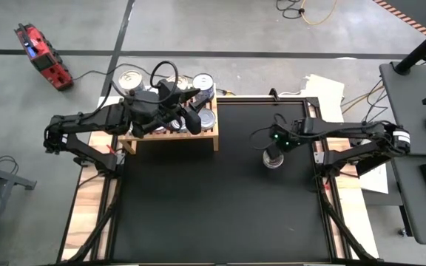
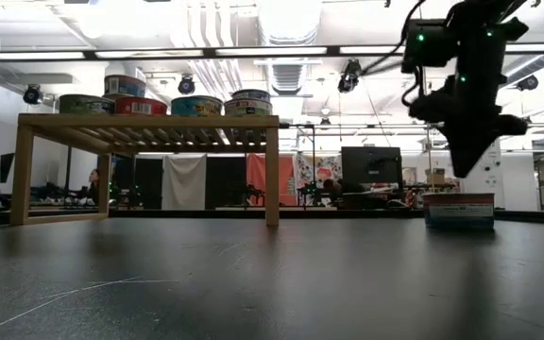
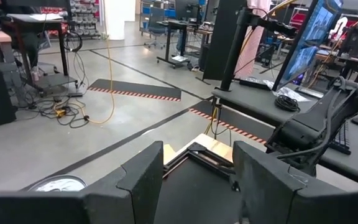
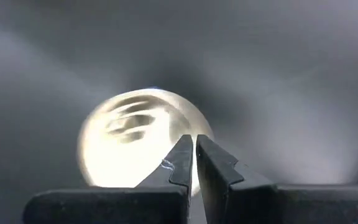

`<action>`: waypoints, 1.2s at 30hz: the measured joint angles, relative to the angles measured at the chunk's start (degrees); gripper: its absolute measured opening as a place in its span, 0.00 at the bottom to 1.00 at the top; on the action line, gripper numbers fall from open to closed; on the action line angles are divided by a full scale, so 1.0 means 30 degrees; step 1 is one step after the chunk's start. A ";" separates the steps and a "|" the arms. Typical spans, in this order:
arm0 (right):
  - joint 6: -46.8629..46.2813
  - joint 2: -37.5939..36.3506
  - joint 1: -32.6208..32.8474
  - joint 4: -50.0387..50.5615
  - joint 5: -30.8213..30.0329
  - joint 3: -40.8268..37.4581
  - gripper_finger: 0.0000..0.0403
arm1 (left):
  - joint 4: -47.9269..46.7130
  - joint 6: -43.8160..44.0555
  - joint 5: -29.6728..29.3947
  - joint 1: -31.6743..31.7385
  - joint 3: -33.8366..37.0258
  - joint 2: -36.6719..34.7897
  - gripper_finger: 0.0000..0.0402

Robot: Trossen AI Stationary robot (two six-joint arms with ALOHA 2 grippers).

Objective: Stack canned seafood by type on shelf
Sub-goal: Stack the blue pink tuna can on top of the other blue pink tuna can on the shelf

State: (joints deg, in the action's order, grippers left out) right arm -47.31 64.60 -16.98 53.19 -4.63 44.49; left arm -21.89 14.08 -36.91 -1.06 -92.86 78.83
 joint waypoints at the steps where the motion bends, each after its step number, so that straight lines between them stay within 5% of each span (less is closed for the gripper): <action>1: 0.0020 0.0006 -0.0115 0.0414 -0.0722 0.0001 0.03 | 0.0000 0.0066 0.0004 -0.0006 0.0000 0.0000 0.44; 9: 0.0495 0.0922 -0.0719 0.0672 -0.1739 -0.0779 0.03 | 0.0000 0.0127 0.0009 -0.0006 0.0000 0.0000 0.44; 22: -0.0269 0.1625 0.1188 -0.3911 0.2549 -0.1165 0.03 | -0.0012 0.0162 0.0193 -0.0006 0.0000 0.0083 0.44; 26: 0.0715 0.1623 0.2185 -0.6816 0.5151 -0.1165 0.03 | -0.0155 0.0597 0.2391 -0.0006 0.0010 0.0227 0.44; 32: 0.2108 0.0852 0.2655 -0.7027 0.6949 -0.0747 0.03 | -0.2220 0.3433 1.0918 -0.0383 0.0234 0.0730 0.44; 36: 0.2735 -0.0150 0.2590 -0.6819 0.6128 -0.0626 0.03 | -0.3180 0.3568 0.9837 -0.2277 0.0510 0.2201 0.39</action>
State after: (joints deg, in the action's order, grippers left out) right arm -39.10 64.15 -9.21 32.73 13.75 42.61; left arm -31.43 24.78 -7.40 -7.89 -91.33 85.43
